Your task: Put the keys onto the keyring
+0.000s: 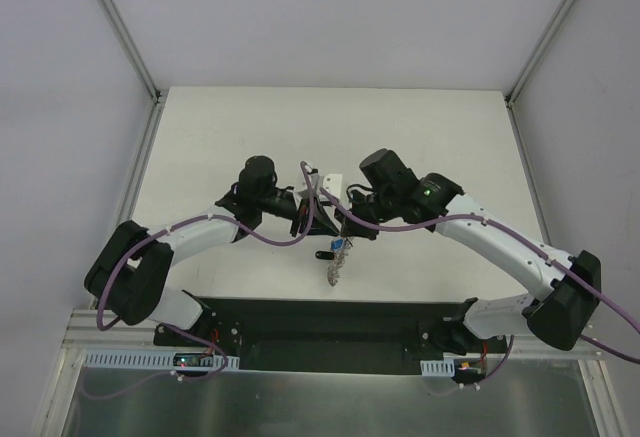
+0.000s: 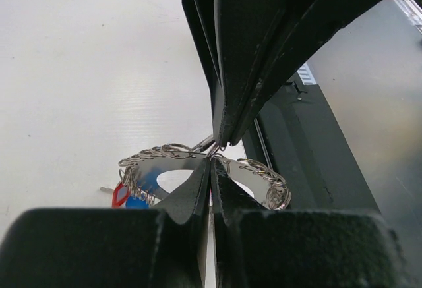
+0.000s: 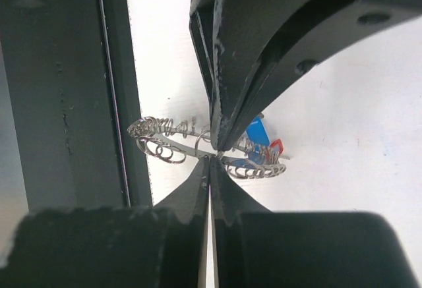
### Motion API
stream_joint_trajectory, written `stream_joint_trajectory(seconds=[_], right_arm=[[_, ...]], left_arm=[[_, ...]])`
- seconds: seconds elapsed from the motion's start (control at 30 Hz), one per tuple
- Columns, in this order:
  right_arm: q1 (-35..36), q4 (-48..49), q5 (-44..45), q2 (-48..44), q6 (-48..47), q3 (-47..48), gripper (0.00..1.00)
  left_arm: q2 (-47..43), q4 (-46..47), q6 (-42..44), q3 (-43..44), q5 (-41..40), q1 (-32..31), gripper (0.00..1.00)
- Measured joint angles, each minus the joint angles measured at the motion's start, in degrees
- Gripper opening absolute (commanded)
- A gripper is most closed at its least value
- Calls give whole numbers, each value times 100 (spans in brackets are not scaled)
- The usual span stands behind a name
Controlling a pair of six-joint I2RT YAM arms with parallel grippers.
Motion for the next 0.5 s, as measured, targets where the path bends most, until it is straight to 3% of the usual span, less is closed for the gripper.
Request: stream_joint_trajectory(seconds=[0.2,0.27,0.43,0.5], right_arm=[[2,-2,144,-103,35,-247,1],[2,0,162,-103,55,-317,1],[2,4,162,-103,57,-330,2],[2,7,162,-103,55,-330,1]], left_arm=[[-417,501,-629,-365,-391,-39,0],[-555,756,-831,-505,-461,-39,19],[-649,1078,-1036,-793,-743,-39,42],[-649,1128,-1084,-881,-881,-39,47]])
